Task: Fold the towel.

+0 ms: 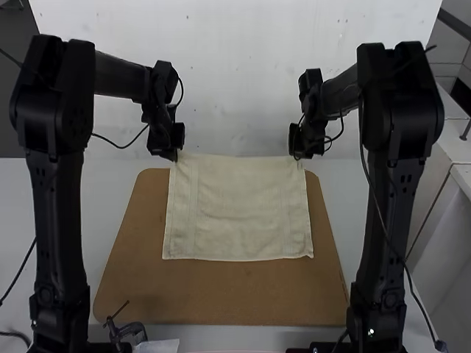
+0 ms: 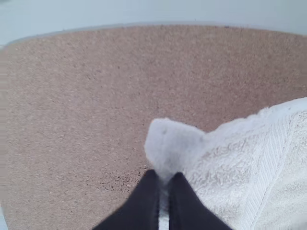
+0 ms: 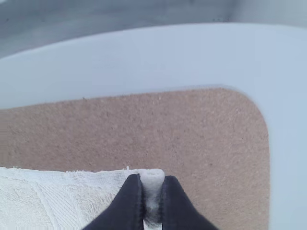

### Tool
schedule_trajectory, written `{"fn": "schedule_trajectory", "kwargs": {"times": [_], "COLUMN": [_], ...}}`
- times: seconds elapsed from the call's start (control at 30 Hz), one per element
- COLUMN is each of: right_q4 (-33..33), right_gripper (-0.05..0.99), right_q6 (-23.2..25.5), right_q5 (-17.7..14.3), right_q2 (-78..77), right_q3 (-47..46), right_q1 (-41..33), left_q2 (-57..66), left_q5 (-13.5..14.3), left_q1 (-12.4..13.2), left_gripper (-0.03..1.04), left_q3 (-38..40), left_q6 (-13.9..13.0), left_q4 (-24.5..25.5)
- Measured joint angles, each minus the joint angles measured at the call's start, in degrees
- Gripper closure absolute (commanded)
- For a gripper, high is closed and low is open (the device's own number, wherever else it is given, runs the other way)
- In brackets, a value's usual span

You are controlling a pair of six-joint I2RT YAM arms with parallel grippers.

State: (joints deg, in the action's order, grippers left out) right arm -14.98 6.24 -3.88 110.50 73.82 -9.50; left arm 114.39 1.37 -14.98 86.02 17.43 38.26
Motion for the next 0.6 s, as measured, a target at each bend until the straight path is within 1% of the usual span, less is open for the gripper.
{"fn": "schedule_trajectory", "kwargs": {"times": [0.1, 0.27, 0.43, 0.6], "right_q4": [0.0, 0.2, 0.3, 0.1], "right_gripper": [0.92, 0.92, 0.92, 0.92], "right_q6": [0.1, 0.2, 0.0, -0.9], "right_q5": [-0.1, -0.1, -0.3, -0.3], "right_q2": [-2.7, -6.4, -9.0, -12.2], "right_q3": [0.0, -1.8, -7.6, -14.4], "right_q1": [0.0, -0.7, -2.9, -3.5], "left_q2": [-3.5, -8.9, -12.1, -17.1], "left_q5": [0.2, 0.2, 0.4, 0.3], "left_q1": [0.1, -0.5, -1.8, -2.2], "left_gripper": [0.99, 0.99, 0.99, 0.99], "left_q3": [-0.8, -6.1, -13.7, -19.9], "left_q6": [0.7, 1.6, 1.9, 1.9], "left_q4": [-0.4, -1.8, -3.2, -3.4]}}
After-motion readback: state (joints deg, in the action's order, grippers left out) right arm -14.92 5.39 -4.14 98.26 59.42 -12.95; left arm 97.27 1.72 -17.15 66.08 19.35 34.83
